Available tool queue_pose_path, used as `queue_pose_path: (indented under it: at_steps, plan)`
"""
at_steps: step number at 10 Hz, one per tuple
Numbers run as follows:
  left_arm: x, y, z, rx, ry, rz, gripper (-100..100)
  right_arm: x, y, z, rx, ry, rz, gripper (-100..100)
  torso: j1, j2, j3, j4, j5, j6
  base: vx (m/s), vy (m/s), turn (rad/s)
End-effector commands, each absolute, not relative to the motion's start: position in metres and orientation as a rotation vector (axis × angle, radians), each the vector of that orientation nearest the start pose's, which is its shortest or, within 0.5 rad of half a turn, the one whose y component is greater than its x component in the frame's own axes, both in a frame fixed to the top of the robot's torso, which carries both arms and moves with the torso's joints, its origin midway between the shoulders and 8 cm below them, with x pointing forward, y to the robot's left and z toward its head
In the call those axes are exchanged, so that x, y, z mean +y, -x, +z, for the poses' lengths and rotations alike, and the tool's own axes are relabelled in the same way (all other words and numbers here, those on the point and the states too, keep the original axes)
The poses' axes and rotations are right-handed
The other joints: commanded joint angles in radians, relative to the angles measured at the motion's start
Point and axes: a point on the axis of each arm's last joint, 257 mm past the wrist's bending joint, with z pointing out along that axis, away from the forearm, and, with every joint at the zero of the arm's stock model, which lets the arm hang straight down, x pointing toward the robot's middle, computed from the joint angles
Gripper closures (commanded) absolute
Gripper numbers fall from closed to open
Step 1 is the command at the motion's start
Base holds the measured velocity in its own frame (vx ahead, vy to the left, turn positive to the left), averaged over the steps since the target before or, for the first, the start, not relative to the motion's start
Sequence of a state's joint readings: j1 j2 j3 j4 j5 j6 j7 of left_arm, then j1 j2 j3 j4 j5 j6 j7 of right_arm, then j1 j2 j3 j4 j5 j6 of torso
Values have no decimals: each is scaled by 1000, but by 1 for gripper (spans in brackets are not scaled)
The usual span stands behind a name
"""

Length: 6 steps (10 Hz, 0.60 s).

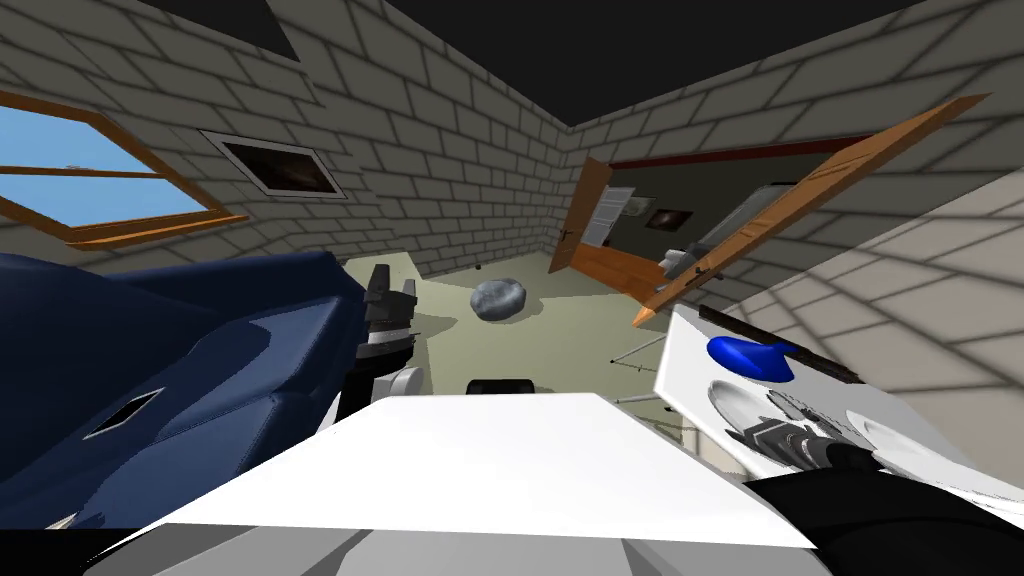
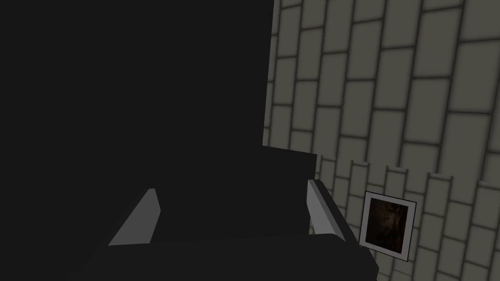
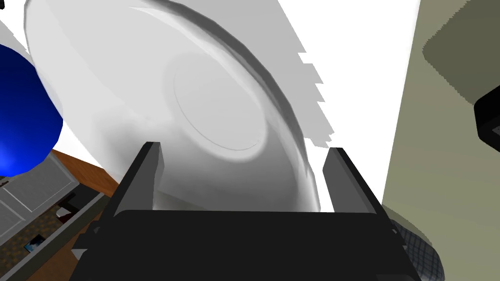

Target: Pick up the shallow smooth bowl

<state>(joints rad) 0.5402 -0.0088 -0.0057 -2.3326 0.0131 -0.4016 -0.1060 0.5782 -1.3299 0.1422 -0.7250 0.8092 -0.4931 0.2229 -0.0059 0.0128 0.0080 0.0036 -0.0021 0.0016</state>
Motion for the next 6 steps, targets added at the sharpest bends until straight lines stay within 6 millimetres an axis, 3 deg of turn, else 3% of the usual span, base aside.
queue_pose_path:
  at_steps: [1,2,3,5,6]
  plan:
    - [285,-346,16,682,696,-1186,0,-818,-61,-324,2779,426,-724,-100,0,0,0,0,0,0,-105,12,293]
    - [285,-346,16,682,696,-1185,0,-827,-40,-325,2807,311,-749,-100,-1,-5,-3,-1,0,1,-216,56,397]
    - [285,-346,16,682,696,-1186,0,-829,-38,-324,2810,306,-755,-100,1,-1,-1,-1,0,0,-209,54,452]
    - [285,-346,16,682,696,-1186,0,-838,-14,-322,2834,186,-790,-100,1,1,0,0,0,0,-233,66,404]
    - [285,-346,16,682,696,-1185,0,-838,-14,-322,2834,186,-790,-100,0,1,1,0,0,1,-90,29,177]
